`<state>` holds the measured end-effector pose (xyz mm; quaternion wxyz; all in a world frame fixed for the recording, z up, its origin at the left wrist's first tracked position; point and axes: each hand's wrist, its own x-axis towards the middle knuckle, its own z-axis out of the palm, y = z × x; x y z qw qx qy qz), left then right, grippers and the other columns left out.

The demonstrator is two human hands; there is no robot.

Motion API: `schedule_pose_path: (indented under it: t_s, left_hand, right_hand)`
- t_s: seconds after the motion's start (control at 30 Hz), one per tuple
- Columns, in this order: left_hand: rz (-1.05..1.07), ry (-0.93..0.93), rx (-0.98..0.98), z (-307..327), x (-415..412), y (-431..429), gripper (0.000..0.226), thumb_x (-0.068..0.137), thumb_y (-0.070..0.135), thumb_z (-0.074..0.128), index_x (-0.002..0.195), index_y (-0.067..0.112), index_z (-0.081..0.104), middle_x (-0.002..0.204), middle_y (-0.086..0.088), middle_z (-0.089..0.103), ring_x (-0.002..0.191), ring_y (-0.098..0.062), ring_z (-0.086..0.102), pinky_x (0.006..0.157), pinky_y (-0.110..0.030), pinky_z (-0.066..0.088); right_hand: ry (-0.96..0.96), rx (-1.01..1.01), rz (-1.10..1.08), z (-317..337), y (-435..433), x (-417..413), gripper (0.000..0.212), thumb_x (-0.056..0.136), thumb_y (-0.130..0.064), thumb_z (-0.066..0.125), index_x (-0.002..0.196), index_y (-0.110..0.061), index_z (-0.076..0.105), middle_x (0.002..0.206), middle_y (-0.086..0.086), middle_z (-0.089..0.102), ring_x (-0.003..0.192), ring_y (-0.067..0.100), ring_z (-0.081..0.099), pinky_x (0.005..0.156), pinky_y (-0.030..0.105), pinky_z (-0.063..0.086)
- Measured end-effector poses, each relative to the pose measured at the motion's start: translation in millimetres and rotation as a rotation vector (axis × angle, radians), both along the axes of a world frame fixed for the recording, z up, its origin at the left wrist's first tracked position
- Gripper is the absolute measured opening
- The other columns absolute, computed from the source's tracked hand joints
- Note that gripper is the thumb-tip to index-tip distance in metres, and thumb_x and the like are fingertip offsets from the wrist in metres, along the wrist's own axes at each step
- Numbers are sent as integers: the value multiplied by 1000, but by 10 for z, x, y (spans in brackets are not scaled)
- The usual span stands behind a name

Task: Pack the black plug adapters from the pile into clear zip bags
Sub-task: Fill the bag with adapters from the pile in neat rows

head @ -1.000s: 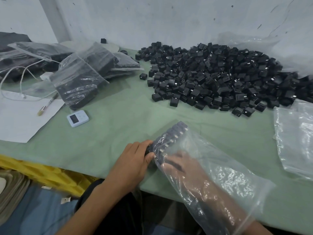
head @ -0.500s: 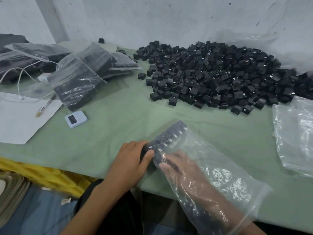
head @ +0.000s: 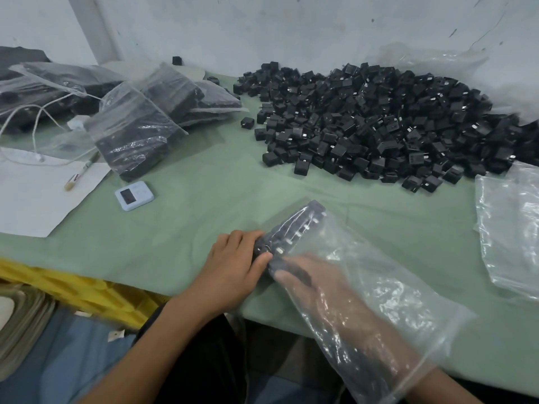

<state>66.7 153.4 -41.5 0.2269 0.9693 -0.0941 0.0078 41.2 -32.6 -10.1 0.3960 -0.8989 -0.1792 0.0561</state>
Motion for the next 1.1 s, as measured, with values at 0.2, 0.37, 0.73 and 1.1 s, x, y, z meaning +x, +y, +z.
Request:
schedule_pose_path:
  t_s: [0.2,0.37,0.73,1.1]
  left_hand:
    - [201,-4,-433,-33,-41,43,45,90,55,60,128,29,58,119,12,59,108,-6,54,98,-29,43]
    - [499,149,-922,-37,-157,106,46,79,62,57,86,17,67,68,6,65,57,-14,59,68,-45,57]
    - [194,558,-552,352,119,19,70,89,73,48,82,9,75,74,-8,74,65,-25,74,67,-37,61]
    - [0,738,-763,374,141,-124,44,99,40,59,100,0,75,93,-15,76,77,-16,70,69,-23,54]
  right_hand:
    - [22,-127,-19,-170,-88,131,33,96,-48,55,126,-35,58,112,-18,64,101,0,60,89,26,50]
    - [-71,55,-75,-136,-146,-28,35,92,-54,56,126,-58,49,108,-37,56,91,-12,59,67,6,50]
    - [82,257,-110,22,-323,-136,26,92,-42,58,114,-53,64,106,-24,67,94,-2,66,77,16,53]
    - [-56,320,1,-112,-338,-70,27,88,7,61,114,4,66,87,17,72,77,-19,60,67,1,47]
